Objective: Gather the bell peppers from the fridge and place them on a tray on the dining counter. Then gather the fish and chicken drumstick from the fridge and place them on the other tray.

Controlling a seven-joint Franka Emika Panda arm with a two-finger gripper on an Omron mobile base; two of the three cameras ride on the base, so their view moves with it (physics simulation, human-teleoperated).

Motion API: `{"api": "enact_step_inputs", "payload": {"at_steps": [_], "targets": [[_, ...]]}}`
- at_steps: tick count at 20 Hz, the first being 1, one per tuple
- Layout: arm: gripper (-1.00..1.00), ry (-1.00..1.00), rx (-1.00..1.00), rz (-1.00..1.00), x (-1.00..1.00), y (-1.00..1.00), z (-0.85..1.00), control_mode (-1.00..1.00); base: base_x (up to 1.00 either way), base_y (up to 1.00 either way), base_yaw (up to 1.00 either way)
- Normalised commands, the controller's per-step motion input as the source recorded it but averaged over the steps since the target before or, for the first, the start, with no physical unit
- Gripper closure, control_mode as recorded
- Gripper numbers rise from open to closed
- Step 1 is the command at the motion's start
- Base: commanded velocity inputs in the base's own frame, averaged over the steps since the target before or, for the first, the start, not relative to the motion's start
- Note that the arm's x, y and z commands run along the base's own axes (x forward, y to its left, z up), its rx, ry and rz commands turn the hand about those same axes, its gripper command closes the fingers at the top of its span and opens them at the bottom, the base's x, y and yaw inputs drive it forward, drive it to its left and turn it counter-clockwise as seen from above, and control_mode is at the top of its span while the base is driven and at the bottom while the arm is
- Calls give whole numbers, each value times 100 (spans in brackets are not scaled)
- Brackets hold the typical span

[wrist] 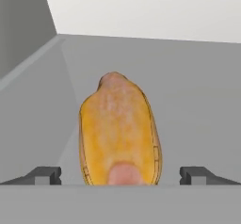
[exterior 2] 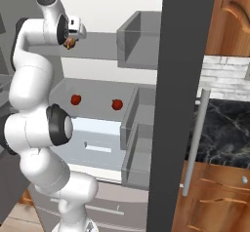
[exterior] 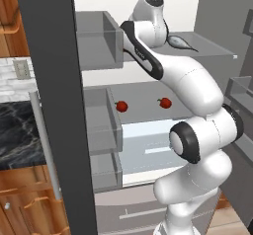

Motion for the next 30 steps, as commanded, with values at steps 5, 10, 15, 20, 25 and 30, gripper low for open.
{"api": "enact_step_inputs", "payload": {"at_steps": [5, 10, 15, 20, 25, 30], "targets": [[-100, 0, 0, 0, 2, 1, -8, -100, 0, 0, 0], [-100, 1, 0, 0, 15, 4, 0, -100, 0, 0, 0], [-100, 0, 0, 0, 15, 0, 0, -100, 0, 0, 0], [-100, 0, 0, 0, 1, 3, -18, -100, 0, 0, 0], [100, 1, 0, 0, 0, 6, -16, -100, 0, 0, 0], [100, 0, 0, 0, 0, 0, 0, -100, 0, 0, 0]]}}
